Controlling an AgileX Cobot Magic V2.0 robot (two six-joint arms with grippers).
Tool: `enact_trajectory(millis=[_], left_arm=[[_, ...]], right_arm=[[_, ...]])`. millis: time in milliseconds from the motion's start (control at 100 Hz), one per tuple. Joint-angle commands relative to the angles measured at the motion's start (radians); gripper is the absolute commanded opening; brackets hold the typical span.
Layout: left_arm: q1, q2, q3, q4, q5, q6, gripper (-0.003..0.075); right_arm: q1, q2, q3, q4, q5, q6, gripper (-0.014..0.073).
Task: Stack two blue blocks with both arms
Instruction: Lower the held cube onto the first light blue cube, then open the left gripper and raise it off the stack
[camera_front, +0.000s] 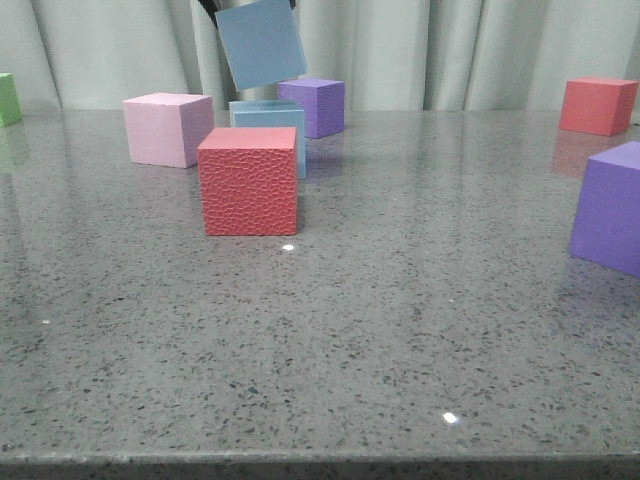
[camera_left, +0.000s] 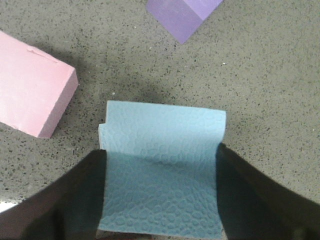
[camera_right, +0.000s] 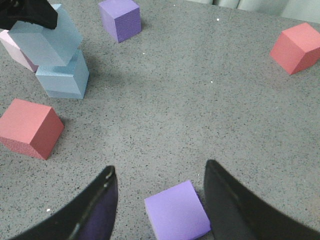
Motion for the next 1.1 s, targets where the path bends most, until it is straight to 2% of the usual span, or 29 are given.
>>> enact_trajectory(millis=[0, 110, 210, 510, 690, 780, 920, 1090], left_arm=[[-0.006, -0.058, -0.029, 0.014, -0.007, 0.014, 0.047], [-0.006, -0.058, -0.029, 0.017, -0.007, 0.014, 0.0569], [-0.006, -0.058, -0.029, 0.017, -0.007, 0.014, 0.061], [-0.006, -0.058, -0.031, 0.017, -0.007, 0.02, 0.0611], [-0.011, -0.079, -0.031, 0.009, -0.007, 0.114, 0.0609], [-0.021, -0.105, -0.031, 0.007, -0.007, 0.176, 0.0594], [-0.03, -0.167, -0.031, 0.022, -0.007, 0.253, 0.0519], [-0.03, -0.249, -0.031, 0.022, -0.007, 0.344, 0.0431]], right_arm=[[-0.001, -0.014, -0.022, -0.032, -0.051, -0.003, 0.04], [-0.001, -0.014, -0.022, -0.032, -0.051, -0.003, 0.04], [-0.001, -0.014, -0.022, -0.032, -0.051, -0.003, 0.04], [-0.001, -0.014, -0.022, -0.032, -0.054, -0.003, 0.04], [-0.001, -0.014, -0.022, -0.032, -0.056, -0.003, 0.04], [-0.001, -0.024, -0.021, -0.041, -0.07, -0.003, 0.04], [-0.001, -0.057, -0.018, -0.105, -0.094, 0.005, 0.04], [-0.001, -0.073, -0.018, -0.174, -0.002, 0.004, 0.04]])
